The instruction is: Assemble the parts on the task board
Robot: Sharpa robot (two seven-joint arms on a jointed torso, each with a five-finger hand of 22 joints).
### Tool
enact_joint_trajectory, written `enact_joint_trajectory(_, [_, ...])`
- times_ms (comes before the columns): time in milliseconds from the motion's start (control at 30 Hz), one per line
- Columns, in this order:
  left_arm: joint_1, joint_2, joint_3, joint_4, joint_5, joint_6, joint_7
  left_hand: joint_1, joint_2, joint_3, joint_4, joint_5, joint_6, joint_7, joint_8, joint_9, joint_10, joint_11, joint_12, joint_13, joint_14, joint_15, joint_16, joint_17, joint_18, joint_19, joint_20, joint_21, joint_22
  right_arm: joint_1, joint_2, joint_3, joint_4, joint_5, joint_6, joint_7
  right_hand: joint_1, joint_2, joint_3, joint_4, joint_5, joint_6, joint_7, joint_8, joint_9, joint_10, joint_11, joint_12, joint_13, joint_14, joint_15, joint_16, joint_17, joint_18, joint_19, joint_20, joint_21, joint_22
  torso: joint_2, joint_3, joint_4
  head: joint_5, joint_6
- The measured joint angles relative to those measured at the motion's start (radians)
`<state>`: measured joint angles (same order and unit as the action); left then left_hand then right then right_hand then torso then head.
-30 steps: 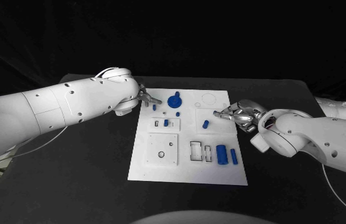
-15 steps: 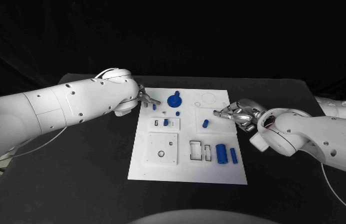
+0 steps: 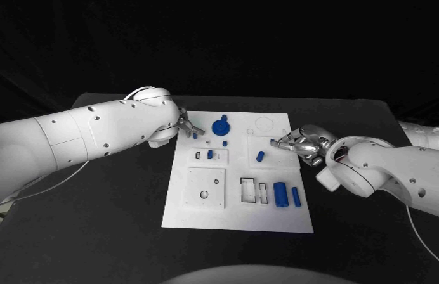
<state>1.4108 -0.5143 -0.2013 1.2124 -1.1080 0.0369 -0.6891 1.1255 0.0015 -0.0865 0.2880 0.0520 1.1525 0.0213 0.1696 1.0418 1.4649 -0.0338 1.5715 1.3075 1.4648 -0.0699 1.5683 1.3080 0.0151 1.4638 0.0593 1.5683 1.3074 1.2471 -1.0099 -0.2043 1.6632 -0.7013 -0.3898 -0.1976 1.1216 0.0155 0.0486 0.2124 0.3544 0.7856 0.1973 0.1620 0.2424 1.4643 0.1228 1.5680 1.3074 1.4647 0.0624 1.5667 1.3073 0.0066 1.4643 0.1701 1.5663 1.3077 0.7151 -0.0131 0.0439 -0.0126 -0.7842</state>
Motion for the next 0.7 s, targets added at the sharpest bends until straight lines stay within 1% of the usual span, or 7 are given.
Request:
enact_joint_trajectory(133, [0.000, 0.002, 0.000, -0.003, 0.000, 0.007, -0.001, 0.012, 0.009, 0.000, 0.000, 0.000, 0.000, 0.000, 0.000, 0.000, 0.000, 0.000, 0.000, 0.000, 0.000, 0.000, 0.000, 0.000, 0.000, 0.000, 0.000, 0.000, 0.000, 0.000, 0.000, 0.000, 0.001, 0.000, 0.000, 0.000, 0.000, 0.000, 0.000, 0.000, 0.000, 0.000, 0.000, 0.000, 0.000, 0.000, 0.000, 0.000, 0.000, 0.000, 0.000, 0.000, 0.000, 0.000, 0.000, 0.000, 0.000, 0.000, 0.000, 0.0004, 0.0006, 0.000, -0.001])
enact_joint_trajectory(633, [-0.001, 0.009, 0.000, -0.006, 0.000, 0.019, -0.002, 0.019, 0.009, 0.000, 0.000, 0.000, 0.000, 0.000, 0.000, 0.000, 0.000, 0.000, 0.000, 0.000, 0.000, 0.000, 0.000, 0.000, 0.000, 0.000, 0.000, 0.000, 0.000, 0.000, 0.001, 0.000, 0.000, 0.000, 0.000, 0.000, 0.000, 0.000, 0.000, 0.000, 0.000, 0.000, 0.000, 0.000, 0.000, 0.000, 0.000, 0.000, 0.000, 0.000, 0.000, 0.000, 0.000, 0.000, 0.000, 0.000, 0.000, 0.000, -0.001, 0.0000, 0.0010, -0.001, -0.003])
enact_joint_trajectory(700, [-0.001, 0.010, 0.000, -0.006, 0.000, 0.019, -0.001, 0.019, 0.009, 0.000, 0.000, 0.000, 0.000, 0.000, 0.000, 0.000, 0.000, 0.000, 0.000, 0.000, 0.000, 0.000, 0.000, 0.000, 0.000, 0.000, 0.000, 0.000, 0.000, 0.000, 0.002, 0.000, -0.001, 0.000, 0.000, 0.000, 0.000, 0.000, 0.000, 0.000, 0.000, 0.000, 0.000, 0.000, -0.001, 0.000, 0.000, 0.000, 0.000, 0.000, 0.000, 0.000, 0.001, 0.000, 0.003, 0.003, 0.000, 0.000, -0.001, 0.0000, 0.0011, -0.001, -0.003])
